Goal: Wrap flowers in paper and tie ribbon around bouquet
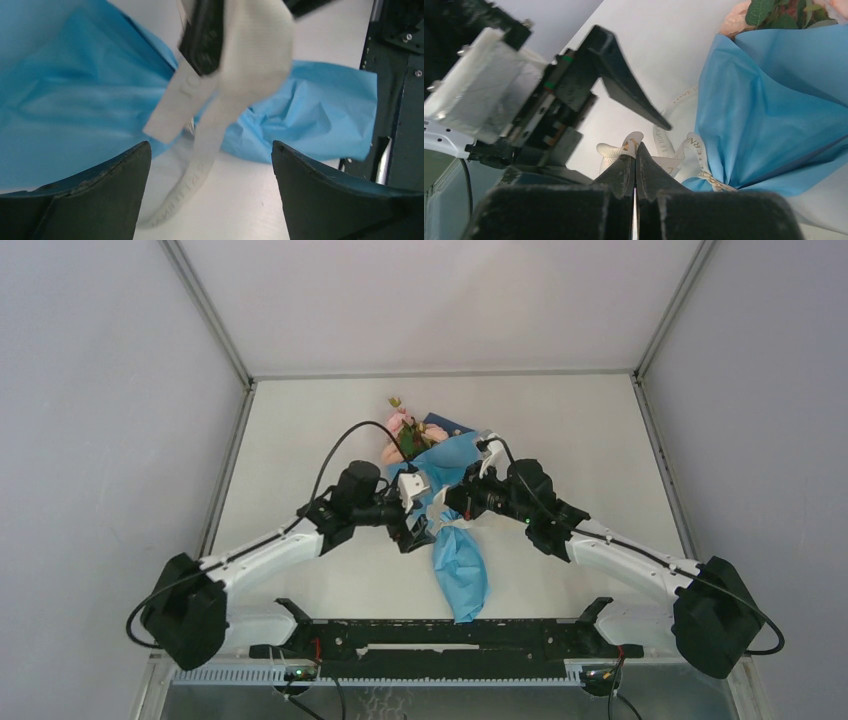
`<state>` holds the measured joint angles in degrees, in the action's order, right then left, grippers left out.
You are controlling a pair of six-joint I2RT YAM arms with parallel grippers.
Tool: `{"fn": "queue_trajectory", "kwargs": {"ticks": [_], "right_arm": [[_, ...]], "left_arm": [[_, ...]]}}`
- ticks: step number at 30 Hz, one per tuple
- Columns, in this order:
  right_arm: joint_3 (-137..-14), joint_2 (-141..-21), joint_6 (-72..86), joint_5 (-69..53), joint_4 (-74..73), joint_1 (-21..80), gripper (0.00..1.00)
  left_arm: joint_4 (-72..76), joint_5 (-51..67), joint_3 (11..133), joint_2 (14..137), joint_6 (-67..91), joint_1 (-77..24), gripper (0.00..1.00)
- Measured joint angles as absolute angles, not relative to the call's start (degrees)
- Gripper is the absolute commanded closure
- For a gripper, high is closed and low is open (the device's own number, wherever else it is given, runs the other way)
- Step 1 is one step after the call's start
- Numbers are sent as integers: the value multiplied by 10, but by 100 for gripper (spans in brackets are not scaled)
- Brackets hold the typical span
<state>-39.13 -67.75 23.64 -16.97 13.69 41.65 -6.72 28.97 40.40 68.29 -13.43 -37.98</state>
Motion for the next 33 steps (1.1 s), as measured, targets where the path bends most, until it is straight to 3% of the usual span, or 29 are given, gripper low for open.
{"fn": "queue_trajectory", "kwargs": {"ticks": [4, 13, 16, 19, 23, 26, 33], "right_arm": [[-391, -677, 241, -186, 134, 408, 100], [-391, -677, 252, -224, 127, 362, 100], [-391, -678, 258, -237, 130, 352, 100], [-391, -679, 263, -246, 131, 349, 100], [-391, -682, 265, -254, 131, 349, 100], [-391, -684, 266, -260, 133, 349, 100], [-391, -684, 274, -270, 139, 348, 100]], "left_arm": [[57, 350, 392, 749, -103, -364, 14], [216, 410, 382, 835, -37, -342, 66], [246, 425, 382, 852, -28, -340, 75], [262, 438, 382, 865, -27, -339, 77], [272, 455, 380, 868, -35, -339, 54], [279, 457, 379, 871, -46, -340, 51], [292, 452, 379, 886, -77, -340, 82]]}}
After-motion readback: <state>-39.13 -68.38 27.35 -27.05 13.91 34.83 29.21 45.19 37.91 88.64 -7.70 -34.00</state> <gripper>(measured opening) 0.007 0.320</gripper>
